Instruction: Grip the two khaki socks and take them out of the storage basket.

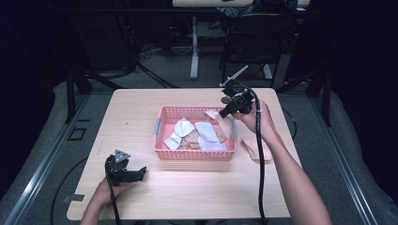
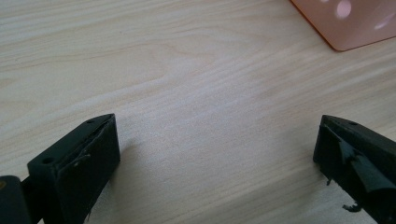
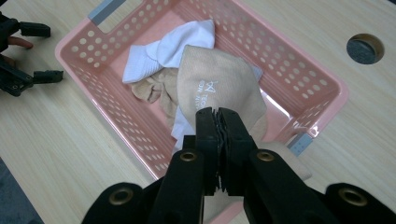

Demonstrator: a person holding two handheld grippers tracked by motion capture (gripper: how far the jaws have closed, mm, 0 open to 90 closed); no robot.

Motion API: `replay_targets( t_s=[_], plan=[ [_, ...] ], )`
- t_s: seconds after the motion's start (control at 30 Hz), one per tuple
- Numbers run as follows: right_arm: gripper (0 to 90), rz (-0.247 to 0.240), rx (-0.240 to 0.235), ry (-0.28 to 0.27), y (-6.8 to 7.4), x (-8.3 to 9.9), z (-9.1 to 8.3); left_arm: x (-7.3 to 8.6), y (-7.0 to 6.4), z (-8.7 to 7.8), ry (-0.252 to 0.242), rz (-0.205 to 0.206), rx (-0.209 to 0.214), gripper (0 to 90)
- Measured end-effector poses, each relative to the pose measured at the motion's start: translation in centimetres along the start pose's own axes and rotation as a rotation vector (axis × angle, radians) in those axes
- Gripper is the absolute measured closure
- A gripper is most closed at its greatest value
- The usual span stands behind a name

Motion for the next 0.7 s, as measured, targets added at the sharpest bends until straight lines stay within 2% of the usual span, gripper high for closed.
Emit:
replay_targets(
  t_s=[0.13,0.33,0.7],
  plan=[
    [87.6,-0.012,0.01,-0.005,-0.3,-0.1,-1.1,0.0,0.0,0.0,0.0,0.0,0.0,0.5],
    [87.6,-0.003,0.022,-0.035,-0.8,0.2,-2.7,0.0,0.0,0.0,0.0,0.0,-0.001,0.5],
    [87.6,0.055,0.063,-0.066,-3.7,2.4,-5.5,0.0,0.0,0.0,0.0,0.0,0.001,0.5]
  ],
)
Point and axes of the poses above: each handheld gripper's, and its own axes: z roughly forward along the jaws, x roughly out of its underside, y roughly to its left, the point moved 10 cm from there along z, roughly forward along the jaws, and after that the axes turned 7 degrees about -y, right-handed, at the moved point
